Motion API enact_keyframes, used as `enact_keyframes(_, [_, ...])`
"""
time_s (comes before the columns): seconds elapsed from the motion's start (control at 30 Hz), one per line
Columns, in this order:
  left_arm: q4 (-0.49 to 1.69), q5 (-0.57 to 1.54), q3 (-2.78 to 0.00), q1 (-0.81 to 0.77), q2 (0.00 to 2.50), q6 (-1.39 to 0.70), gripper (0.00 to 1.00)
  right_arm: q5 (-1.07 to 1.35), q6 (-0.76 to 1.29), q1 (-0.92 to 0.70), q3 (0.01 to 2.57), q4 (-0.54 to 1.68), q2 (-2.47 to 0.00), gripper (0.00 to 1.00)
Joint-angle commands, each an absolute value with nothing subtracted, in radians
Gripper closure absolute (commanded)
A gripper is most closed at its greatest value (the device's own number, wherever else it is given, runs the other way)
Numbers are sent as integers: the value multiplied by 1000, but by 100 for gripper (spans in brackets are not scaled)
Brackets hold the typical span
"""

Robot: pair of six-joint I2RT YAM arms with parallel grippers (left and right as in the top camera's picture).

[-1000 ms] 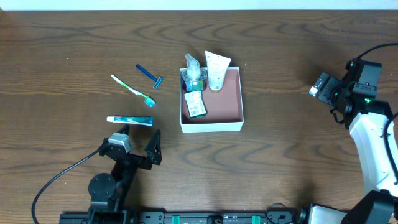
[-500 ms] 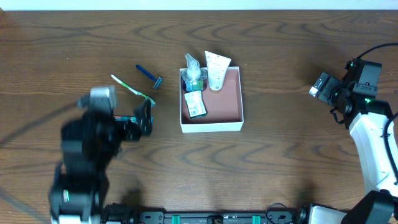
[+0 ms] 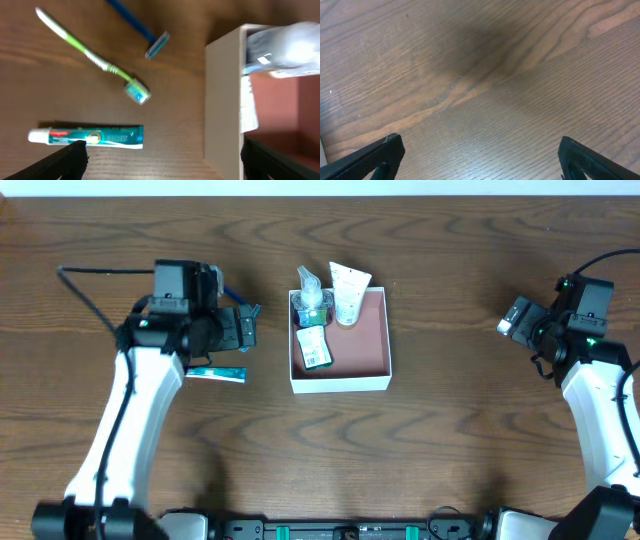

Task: Pack container
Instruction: 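Reach the left gripper toward the Colgate toothpaste tube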

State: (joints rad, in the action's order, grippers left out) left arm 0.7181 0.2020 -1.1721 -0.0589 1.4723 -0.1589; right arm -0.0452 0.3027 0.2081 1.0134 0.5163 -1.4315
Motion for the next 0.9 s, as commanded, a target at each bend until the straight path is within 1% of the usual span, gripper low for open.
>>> enact_keyframes(0.0, [722, 180, -1185, -3, 1512, -337, 2, -56, 294, 218, 1026, 518, -1417, 1])
enact_keyframes(0.17, [707, 198, -1185, 51, 1546, -605, 2, -56, 294, 218, 1026, 518, -1417, 1])
enact_keyframes(0.43, [738, 159, -1182, 50, 1549, -580, 2, -56, 294, 218, 1026, 518, -1417, 1])
enact_keyframes(0.47, [746, 136, -1182, 53, 1549, -602, 2, -56, 294, 218, 1026, 518, -1417, 1])
enact_keyframes(0.57, [798, 64, -1182, 64, 1551, -754, 2, -56, 294, 218, 1026, 518, -1417, 1])
enact_keyframes(0.63, [827, 55, -1182, 70, 1558, -816, 2, -56, 294, 218, 1026, 518, -1417, 1])
enact_keyframes(0.87, [847, 55, -1182, 76, 1640, -922, 2, -56, 294, 218, 1026, 518, -1417, 1])
